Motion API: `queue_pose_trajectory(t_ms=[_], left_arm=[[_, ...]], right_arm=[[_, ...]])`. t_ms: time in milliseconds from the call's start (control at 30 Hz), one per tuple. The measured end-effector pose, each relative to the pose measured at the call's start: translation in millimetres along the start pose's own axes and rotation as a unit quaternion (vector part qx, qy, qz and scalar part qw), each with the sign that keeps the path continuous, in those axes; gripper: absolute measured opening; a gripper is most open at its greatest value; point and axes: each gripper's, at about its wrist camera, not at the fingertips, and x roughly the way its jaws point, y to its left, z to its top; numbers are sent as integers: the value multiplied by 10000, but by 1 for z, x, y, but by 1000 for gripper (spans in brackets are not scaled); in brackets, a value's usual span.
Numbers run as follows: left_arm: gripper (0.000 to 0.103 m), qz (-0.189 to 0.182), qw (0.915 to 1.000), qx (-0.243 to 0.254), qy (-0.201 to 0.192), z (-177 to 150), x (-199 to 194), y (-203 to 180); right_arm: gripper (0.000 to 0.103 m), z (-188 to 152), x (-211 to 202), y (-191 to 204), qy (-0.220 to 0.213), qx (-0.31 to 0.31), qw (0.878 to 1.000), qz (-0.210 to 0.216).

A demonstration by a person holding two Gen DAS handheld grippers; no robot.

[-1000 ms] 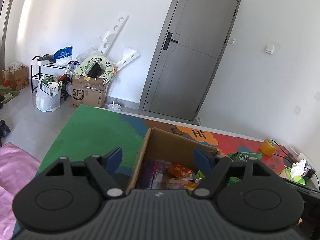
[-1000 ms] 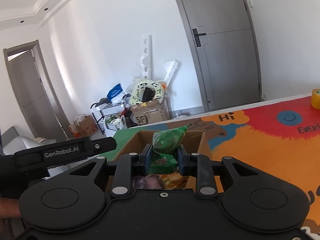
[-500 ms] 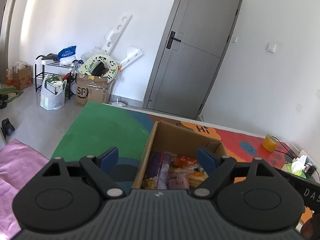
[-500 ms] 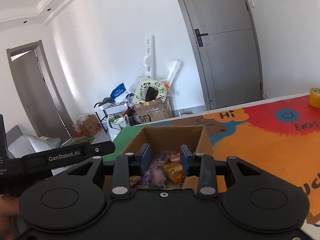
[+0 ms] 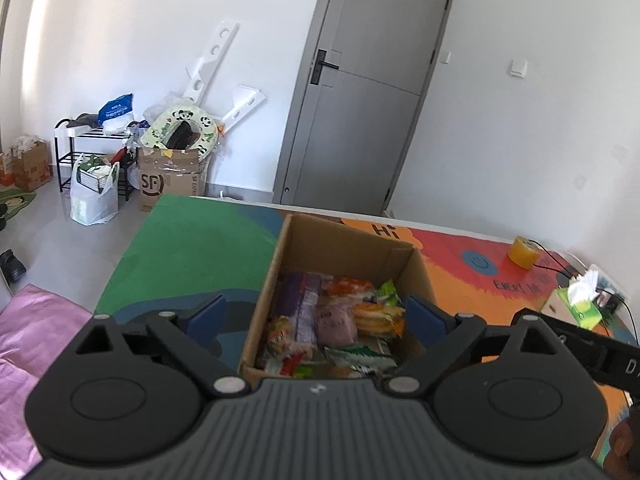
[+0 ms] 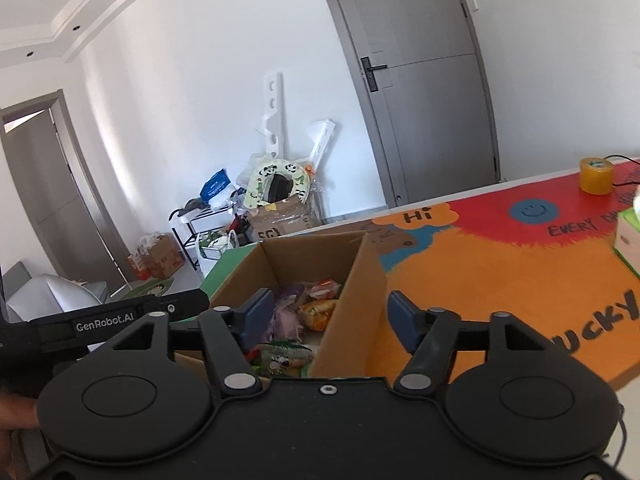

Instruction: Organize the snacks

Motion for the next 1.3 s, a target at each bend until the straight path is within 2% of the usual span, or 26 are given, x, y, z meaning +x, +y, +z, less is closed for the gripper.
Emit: queue_pose_trajectory(t_ms=[300,433,567,800,1033,1300], left_arm=[[101,-197,9994,282,13,-5,-17,-17],[102,-307,9986,423,35,-7,-25,-26],[102,-399,9976,559,-82,-8,-38,-33],[102,-503,9956,781,-111,-5,-57,-48],[103,-575,9936,960,-163,-3,-78,-62],[103,-446,9934,1020,-272,-1,-95,-64]], right_arm=[[88,-3,-30,-12,-185,101,9996,-200],[91,-2,-44,-16,-300,116,9990,-313],[103,0,-62,-21,-442,145,9979,-442],[103,3,-88,-26,-507,215,9958,-729],[103,5,-113,-29,-499,190,9952,-825],[103,6,-136,-35,-469,59,9938,-1010]])
